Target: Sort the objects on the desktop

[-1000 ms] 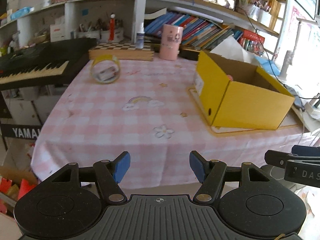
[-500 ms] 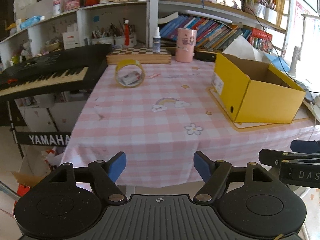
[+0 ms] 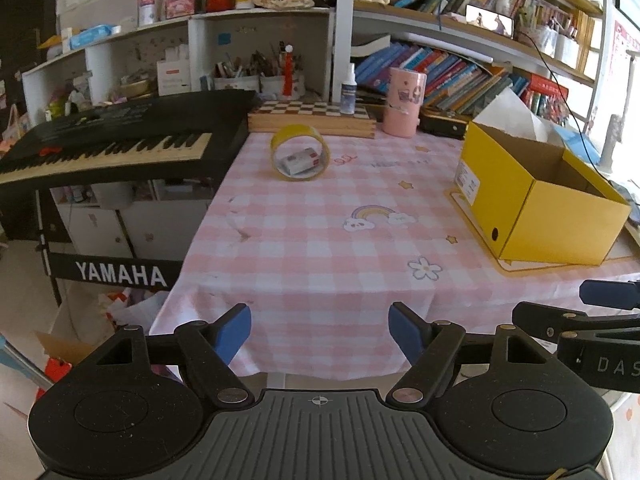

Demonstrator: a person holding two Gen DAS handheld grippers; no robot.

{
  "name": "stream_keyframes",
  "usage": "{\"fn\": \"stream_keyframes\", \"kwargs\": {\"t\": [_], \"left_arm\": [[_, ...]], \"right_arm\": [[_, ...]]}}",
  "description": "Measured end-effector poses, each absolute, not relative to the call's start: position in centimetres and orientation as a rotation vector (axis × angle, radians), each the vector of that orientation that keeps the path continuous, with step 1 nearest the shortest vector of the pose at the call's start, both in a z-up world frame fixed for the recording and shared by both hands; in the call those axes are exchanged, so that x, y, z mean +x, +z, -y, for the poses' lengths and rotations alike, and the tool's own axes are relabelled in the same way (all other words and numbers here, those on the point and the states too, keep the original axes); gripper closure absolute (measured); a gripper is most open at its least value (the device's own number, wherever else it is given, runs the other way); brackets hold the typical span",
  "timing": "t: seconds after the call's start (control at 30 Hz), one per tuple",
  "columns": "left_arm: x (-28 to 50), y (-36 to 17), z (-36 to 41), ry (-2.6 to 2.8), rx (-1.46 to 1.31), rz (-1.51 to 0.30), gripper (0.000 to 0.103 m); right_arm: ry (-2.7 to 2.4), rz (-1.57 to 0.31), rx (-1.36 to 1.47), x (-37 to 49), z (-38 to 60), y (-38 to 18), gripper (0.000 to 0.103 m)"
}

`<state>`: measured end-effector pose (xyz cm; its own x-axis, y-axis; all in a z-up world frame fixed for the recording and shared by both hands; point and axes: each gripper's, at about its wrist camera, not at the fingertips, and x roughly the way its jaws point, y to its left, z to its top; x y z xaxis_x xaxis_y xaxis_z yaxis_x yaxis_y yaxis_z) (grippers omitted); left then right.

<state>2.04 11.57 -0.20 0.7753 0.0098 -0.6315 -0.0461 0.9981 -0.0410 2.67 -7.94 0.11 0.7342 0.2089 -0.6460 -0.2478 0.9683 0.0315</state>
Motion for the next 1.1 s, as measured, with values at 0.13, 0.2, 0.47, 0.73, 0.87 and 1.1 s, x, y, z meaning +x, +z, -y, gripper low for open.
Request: {"fn": "stream_keyframes", "kwargs": {"t": [0.13,0.2,0.47,0.73,0.87,1.1], "left_arm": [[1.9,-0.2,-12.0,0.028,-0.058,-0.678,0.025],[1.8,-0.1,-12.2,0.027,-0.059,-0.674,0.025],[1.8,0.2,-13.3,0.04,-0.069,-0.662,0.025],[2.3,0.0,-13.9,0.051,-0.075,-0.667,0.024],[3.0,0.0,-14.6,0.074,-0.076,-0.663,0.024],[5.6,0.1,-15.3,0.097,-0.064,-0.656,0.024]], "right_arm": [[0.253,-0.698,-0.063,2.5,7.5,0.2,0.025],[0.251,-0.693,-0.063,2.5,7.3,0.3,0.024],[0.265,-0.68,-0.071,2.5,6.2,0.8,0.024],[0.287,-0.672,-0.071,3.2,5.5,0.8,0.023],[0.31,-0.671,-0.073,4.2,4.9,0.8,0.023],[0.325,-0.624,-0.081,7.1,3.7,0.9,0.023]]}}
